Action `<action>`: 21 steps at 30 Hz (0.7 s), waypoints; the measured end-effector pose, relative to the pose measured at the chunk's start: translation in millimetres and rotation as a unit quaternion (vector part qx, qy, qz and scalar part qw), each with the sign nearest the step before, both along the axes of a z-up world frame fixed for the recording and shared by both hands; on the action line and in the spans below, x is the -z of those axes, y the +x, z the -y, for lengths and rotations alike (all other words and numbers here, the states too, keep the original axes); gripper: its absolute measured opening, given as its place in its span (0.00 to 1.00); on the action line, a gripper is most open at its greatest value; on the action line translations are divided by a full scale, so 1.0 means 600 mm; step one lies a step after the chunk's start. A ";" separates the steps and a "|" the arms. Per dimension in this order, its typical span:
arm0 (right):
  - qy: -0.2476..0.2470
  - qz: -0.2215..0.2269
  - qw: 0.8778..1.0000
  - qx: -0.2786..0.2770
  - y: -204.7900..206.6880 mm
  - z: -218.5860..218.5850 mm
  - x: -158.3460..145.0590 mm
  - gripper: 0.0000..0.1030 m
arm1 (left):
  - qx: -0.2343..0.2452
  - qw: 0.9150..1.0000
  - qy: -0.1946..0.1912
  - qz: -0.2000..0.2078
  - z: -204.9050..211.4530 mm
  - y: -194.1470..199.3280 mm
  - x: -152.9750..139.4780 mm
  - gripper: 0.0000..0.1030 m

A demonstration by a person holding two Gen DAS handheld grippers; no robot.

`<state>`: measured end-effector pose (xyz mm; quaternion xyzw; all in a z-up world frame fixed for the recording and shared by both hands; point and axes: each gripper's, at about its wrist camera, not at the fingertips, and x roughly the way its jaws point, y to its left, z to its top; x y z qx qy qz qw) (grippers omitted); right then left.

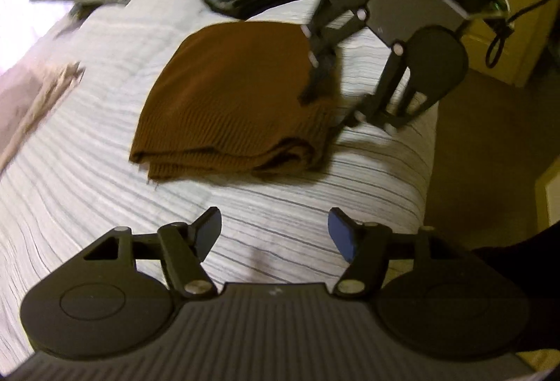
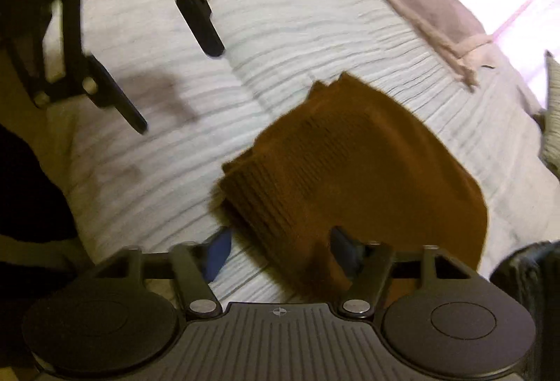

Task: Fold clothes
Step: 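Grasp the cardigan's ribbed edge with both tools and lift it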

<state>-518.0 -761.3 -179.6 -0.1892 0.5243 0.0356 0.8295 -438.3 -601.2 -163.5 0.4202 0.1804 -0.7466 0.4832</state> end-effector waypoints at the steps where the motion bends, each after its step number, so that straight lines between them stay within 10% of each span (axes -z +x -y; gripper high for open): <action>1: -0.003 -0.002 1.000 0.007 -0.008 0.000 -0.007 0.64 | 0.009 1.000 -0.006 0.009 0.000 -0.006 -0.004 0.63; 7: -0.043 -0.023 0.999 0.019 -0.060 0.031 -0.019 0.63 | 0.054 0.995 -0.038 0.069 0.020 -0.068 -0.012 0.65; 18: -0.132 -0.029 0.979 -0.151 -0.081 0.137 0.091 0.63 | 0.016 0.980 -0.011 0.196 0.099 -0.211 0.081 0.66; 21: -0.100 -0.031 0.984 -0.144 -0.062 0.168 0.080 0.30 | -0.002 0.975 -0.005 0.221 0.110 -0.223 0.092 0.67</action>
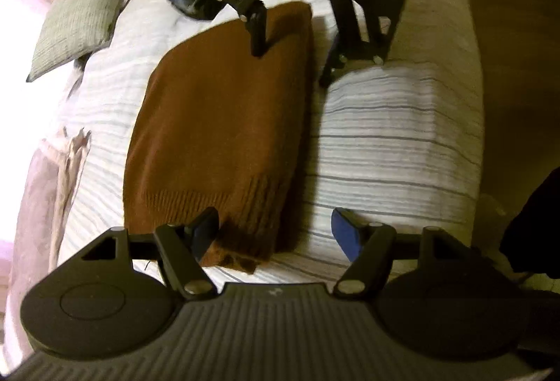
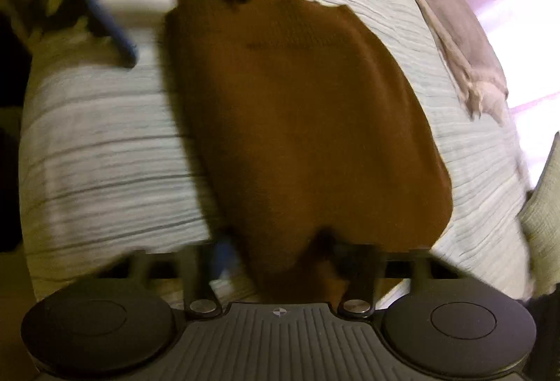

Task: Fold clothes
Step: 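Grasp the cardigan's ribbed edge with both tools and lift it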

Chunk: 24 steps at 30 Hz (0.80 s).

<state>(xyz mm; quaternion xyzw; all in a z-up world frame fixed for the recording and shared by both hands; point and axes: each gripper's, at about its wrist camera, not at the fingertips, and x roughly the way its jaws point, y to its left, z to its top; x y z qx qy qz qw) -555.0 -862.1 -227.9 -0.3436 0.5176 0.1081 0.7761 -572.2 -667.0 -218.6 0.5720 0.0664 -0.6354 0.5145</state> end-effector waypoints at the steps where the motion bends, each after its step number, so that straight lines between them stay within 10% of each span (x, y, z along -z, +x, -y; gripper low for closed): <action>1: 0.021 -0.007 1.000 0.015 0.010 0.011 -0.013 0.24 | -0.004 1.000 -0.001 0.010 0.003 -0.003 0.002 0.67; 13: 0.153 -0.060 0.982 0.098 0.082 0.081 -0.119 0.16 | -0.047 0.994 -0.001 0.096 0.039 -0.025 0.015 0.64; 18: 0.150 -0.041 0.982 0.106 0.049 0.075 -0.105 0.17 | -0.066 0.995 0.020 0.071 0.044 -0.002 0.004 0.25; 22: 0.092 0.010 0.992 0.083 -0.009 0.051 -0.088 0.83 | -0.068 0.997 0.026 0.015 0.051 0.031 -0.039 0.22; 24: 0.059 0.029 0.997 0.045 -0.037 0.033 -0.075 0.83 | -0.077 0.996 0.031 -0.027 0.060 0.056 -0.064 0.21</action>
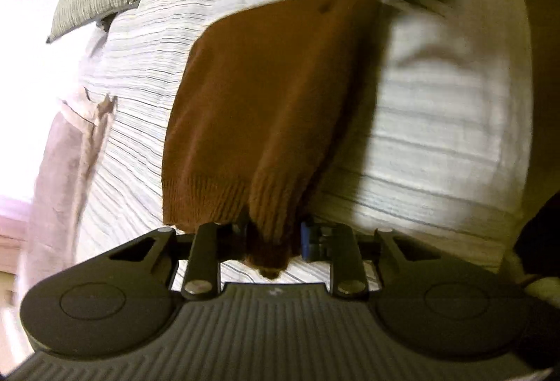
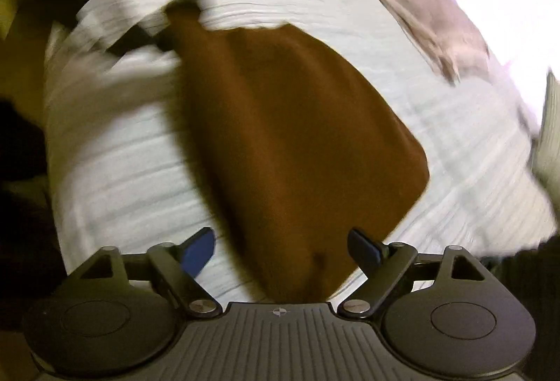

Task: Fold clothes
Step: 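Grasp the cardigan's ribbed edge with both tools and lift it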

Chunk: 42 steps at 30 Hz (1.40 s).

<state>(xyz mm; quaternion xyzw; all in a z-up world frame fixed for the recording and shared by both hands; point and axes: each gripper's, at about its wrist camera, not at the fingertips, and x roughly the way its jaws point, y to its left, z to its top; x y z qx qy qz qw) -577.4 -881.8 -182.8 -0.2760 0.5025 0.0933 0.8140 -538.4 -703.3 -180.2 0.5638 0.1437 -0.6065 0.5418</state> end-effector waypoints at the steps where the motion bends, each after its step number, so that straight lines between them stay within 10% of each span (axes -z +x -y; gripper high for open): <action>1: -0.023 0.006 1.000 -0.015 -0.007 -0.008 0.009 0.83 | -0.007 1.000 0.001 -0.021 0.005 0.013 -0.012 0.21; 9: -0.148 0.034 0.986 -0.070 -0.002 -0.013 0.074 0.80 | -0.053 0.987 0.025 -0.152 0.036 0.115 -0.068 0.20; 14: -0.123 0.029 0.991 -0.037 -0.001 -0.016 0.051 0.33 | -0.047 0.984 0.026 -0.167 0.031 0.139 -0.083 0.20; 32: -0.050 0.126 0.988 0.075 0.197 -0.199 -0.231 0.26 | 0.066 0.993 -0.088 -0.031 -0.084 0.381 -0.257 0.19; 37: -0.031 0.105 0.992 0.070 0.193 -0.327 -0.173 0.27 | 0.105 0.991 -0.087 -0.007 -0.212 0.404 -0.246 0.19; 42: -0.002 0.037 0.998 0.054 0.163 -0.443 -0.054 0.27 | 0.113 0.993 -0.014 -0.015 -0.340 0.369 -0.100 0.20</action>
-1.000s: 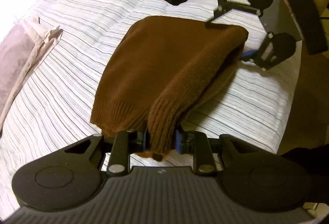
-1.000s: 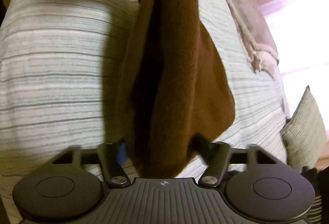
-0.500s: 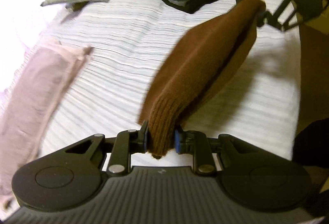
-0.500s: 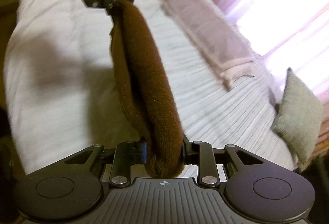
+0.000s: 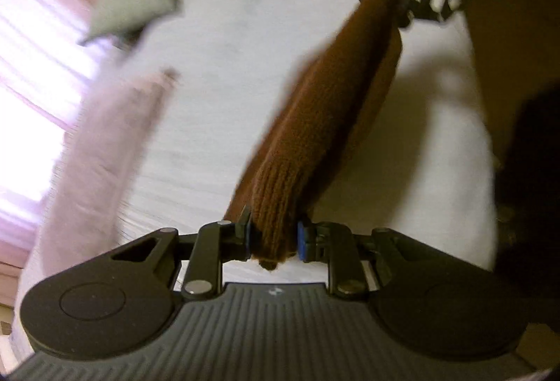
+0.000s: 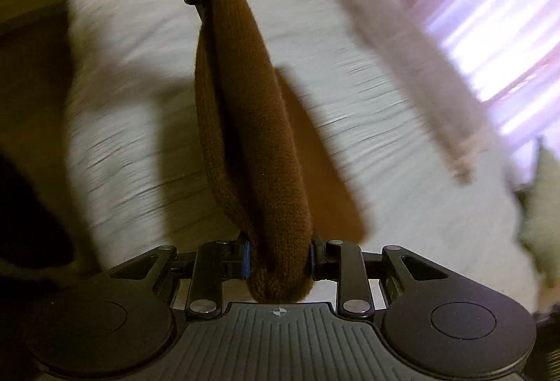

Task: Fold clothes
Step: 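Grasp the cardigan's ribbed edge with both tools and lift it, then carry the lifted cardigan with both tools toward the dark clothes stack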

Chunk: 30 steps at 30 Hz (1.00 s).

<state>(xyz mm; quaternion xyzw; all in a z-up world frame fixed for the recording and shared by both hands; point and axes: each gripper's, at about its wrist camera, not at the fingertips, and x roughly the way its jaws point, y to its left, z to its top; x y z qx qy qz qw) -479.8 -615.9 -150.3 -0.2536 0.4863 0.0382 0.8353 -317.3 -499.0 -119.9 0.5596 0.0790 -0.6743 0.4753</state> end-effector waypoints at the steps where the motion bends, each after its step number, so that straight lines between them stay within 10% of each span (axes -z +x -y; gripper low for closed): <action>1: 0.006 -0.014 1.000 -0.001 -0.009 -0.020 0.022 0.27 | -0.001 1.000 0.010 -0.002 -0.019 -0.010 0.030 0.20; 6: 0.053 -0.029 0.997 0.056 -0.019 -0.037 0.044 0.27 | 0.000 1.000 0.012 0.024 -0.096 -0.051 0.120 0.24; 16: 0.144 -0.076 0.981 0.103 0.038 0.037 -0.038 0.27 | -0.013 0.994 -0.034 0.100 -0.073 -0.073 0.132 0.41; 25: 0.128 -0.077 0.983 0.102 0.041 0.040 -0.046 0.27 | -0.007 0.998 -0.005 0.062 -0.038 -0.058 0.100 0.22; 27: 0.102 -0.070 0.988 0.095 0.036 0.025 -0.040 0.36 | -0.016 0.999 0.008 0.034 -0.029 -0.043 0.080 0.21; 30: 0.055 -0.048 0.995 0.068 0.023 -0.006 -0.032 0.78 | -0.052 0.997 0.031 -0.039 0.002 -0.003 0.038 0.20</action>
